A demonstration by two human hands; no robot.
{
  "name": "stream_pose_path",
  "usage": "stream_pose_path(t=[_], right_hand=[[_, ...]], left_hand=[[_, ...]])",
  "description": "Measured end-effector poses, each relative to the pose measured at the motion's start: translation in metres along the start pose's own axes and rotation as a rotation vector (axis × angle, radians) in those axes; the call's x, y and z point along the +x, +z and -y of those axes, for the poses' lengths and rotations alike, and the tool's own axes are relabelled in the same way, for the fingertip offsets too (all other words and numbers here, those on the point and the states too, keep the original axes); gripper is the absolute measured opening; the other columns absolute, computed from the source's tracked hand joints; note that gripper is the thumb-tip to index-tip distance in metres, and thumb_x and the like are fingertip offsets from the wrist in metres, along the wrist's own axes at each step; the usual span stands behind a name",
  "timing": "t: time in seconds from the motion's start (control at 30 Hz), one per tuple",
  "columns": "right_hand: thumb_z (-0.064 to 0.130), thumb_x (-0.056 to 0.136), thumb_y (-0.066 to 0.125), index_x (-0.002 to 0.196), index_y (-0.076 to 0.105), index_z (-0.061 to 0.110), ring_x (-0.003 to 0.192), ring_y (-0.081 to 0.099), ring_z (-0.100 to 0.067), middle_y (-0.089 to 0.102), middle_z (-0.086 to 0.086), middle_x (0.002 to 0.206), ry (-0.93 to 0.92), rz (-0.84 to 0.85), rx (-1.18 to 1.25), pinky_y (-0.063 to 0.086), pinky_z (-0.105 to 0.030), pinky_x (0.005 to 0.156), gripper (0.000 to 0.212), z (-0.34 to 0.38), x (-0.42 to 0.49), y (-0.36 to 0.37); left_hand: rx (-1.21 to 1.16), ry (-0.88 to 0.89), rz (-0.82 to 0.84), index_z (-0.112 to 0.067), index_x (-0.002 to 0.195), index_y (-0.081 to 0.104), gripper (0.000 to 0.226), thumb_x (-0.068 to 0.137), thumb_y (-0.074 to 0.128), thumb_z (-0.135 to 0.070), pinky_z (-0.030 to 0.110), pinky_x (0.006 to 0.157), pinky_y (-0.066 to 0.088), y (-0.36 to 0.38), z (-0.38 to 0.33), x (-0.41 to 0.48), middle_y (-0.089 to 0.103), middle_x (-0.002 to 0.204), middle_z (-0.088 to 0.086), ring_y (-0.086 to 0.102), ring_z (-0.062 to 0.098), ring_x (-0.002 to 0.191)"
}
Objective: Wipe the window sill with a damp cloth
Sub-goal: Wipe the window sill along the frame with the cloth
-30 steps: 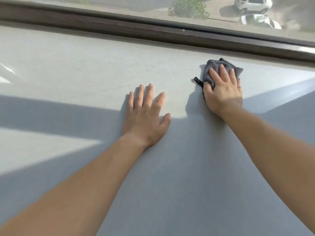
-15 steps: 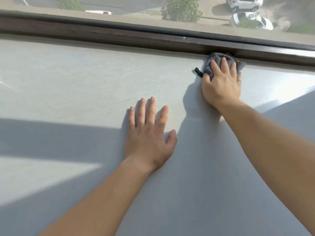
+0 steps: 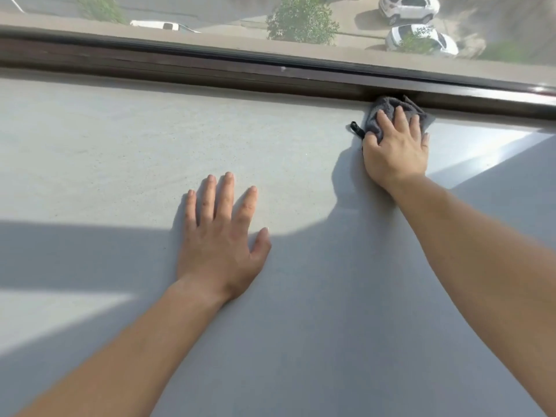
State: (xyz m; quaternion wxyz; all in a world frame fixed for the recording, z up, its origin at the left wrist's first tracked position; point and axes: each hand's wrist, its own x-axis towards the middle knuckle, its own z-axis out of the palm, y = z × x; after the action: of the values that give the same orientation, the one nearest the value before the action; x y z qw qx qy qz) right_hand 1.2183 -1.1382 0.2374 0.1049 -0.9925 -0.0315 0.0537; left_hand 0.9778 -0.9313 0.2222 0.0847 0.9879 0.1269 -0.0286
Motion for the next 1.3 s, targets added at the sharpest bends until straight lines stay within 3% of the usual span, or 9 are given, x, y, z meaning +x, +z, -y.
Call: stream_pose_path(t=[0.2, 0.37, 0.43, 0.57, 0.63, 0.83, 1.07, 1.23, 1.3], right_hand=[[0.046, 0.099, 0.034, 0.155, 0.029, 0.038, 0.155, 0.002, -0.022, 0.013, 0.007, 0.168, -0.506, 0.106, -0.034, 0.000, -0.046, 0.125, 0.057, 0.010, -0.036, 0.010], [0.044, 0.097, 0.030, 0.156, 0.026, 0.035, 0.155, 0.000, -0.025, 0.009, 0.003, 0.169, -0.055, 0.037, -0.007, 0.000, -0.048, 0.124, 0.059, -0.040, -0.002, -0.006], [0.045, 0.096, 0.030, 0.155, 0.026, 0.034, 0.155, 0.000, -0.028, 0.010, 0.001, 0.169, -0.058, 0.030, 0.010, 0.000, -0.049, 0.124, 0.060, -0.029, -0.019, -0.001], [0.046, 0.093, 0.037, 0.151, 0.040, 0.031, 0.153, 0.015, -0.033, 0.026, -0.003, 0.165, -0.552, 0.026, 0.010, 0.009, -0.053, 0.123, 0.060, -0.008, -0.085, 0.018], [0.045, 0.093, 0.036, 0.151, 0.041, 0.030, 0.153, 0.015, -0.031, 0.026, -0.001, 0.165, -0.681, 0.086, -0.023, 0.010, -0.053, 0.124, 0.060, -0.024, -0.087, 0.014], [0.047, 0.098, 0.031, 0.157, 0.027, 0.033, 0.155, 0.002, -0.029, 0.013, -0.001, 0.168, -0.263, 0.038, -0.048, 0.002, -0.049, 0.124, 0.060, -0.073, -0.045, -0.006], [0.047, 0.095, 0.037, 0.152, 0.039, 0.031, 0.155, 0.012, -0.027, 0.025, 0.002, 0.165, -0.656, 0.094, -0.004, 0.007, -0.048, 0.125, 0.060, -0.051, -0.150, 0.016], [0.049, 0.098, 0.031, 0.157, 0.025, 0.034, 0.155, -0.002, -0.024, 0.010, 0.003, 0.169, -0.306, 0.079, -0.008, -0.002, -0.047, 0.125, 0.061, -0.087, -0.099, -0.005], [0.049, 0.098, 0.032, 0.157, 0.025, 0.034, 0.155, -0.003, -0.025, 0.010, 0.002, 0.169, -0.303, 0.060, -0.011, -0.002, -0.047, 0.125, 0.061, -0.080, -0.119, 0.000]], left_hand=[[-0.072, -0.022, -0.015, -0.026, 0.154, 0.025, 0.073, 0.088, 0.025, -0.056, 0.053, 0.122, -0.002, -0.001, -0.002, 0.000, 0.009, 0.166, 0.013, -0.001, 0.030, 0.153], [-0.261, -0.017, -0.121, -0.018, 0.147, 0.036, 0.061, 0.090, 0.039, -0.039, 0.045, 0.123, -0.003, -0.008, -0.038, -0.016, 0.020, 0.163, 0.013, 0.005, 0.025, 0.153], [-0.305, -0.011, -0.121, -0.019, 0.146, 0.038, 0.058, 0.091, 0.039, -0.039, 0.043, 0.123, -0.005, -0.007, -0.064, -0.030, 0.021, 0.163, 0.011, 0.004, 0.023, 0.153], [-0.233, -0.081, -0.090, -0.023, 0.147, 0.039, 0.062, 0.090, 0.031, -0.047, 0.047, 0.123, -0.003, 0.009, -0.089, -0.046, 0.020, 0.164, 0.010, 0.006, 0.024, 0.153], [-0.180, -0.074, -0.078, -0.024, 0.149, 0.038, 0.064, 0.090, 0.030, -0.049, 0.049, 0.123, -0.002, 0.015, -0.090, -0.049, 0.018, 0.165, 0.009, 0.005, 0.024, 0.153], [-0.131, -0.093, -0.067, -0.025, 0.152, 0.032, 0.066, 0.091, 0.026, -0.048, 0.049, 0.122, -0.005, 0.017, -0.094, -0.049, 0.011, 0.166, 0.007, -0.003, 0.021, 0.154], [-0.159, -0.089, -0.060, -0.024, 0.150, 0.036, 0.065, 0.088, 0.030, -0.044, 0.049, 0.122, -0.004, 0.015, -0.092, -0.049, 0.014, 0.166, 0.007, 0.002, 0.021, 0.153], [-0.164, -0.087, -0.049, -0.023, 0.150, 0.033, 0.067, 0.088, 0.026, -0.046, 0.048, 0.122, -0.006, 0.016, -0.093, -0.050, 0.010, 0.167, 0.006, -0.002, 0.020, 0.154], [-0.210, -0.089, -0.087, -0.019, 0.147, 0.034, 0.065, 0.088, 0.026, -0.045, 0.048, 0.122, -0.006, 0.017, -0.093, -0.050, 0.014, 0.166, 0.007, 0.001, 0.021, 0.154]])
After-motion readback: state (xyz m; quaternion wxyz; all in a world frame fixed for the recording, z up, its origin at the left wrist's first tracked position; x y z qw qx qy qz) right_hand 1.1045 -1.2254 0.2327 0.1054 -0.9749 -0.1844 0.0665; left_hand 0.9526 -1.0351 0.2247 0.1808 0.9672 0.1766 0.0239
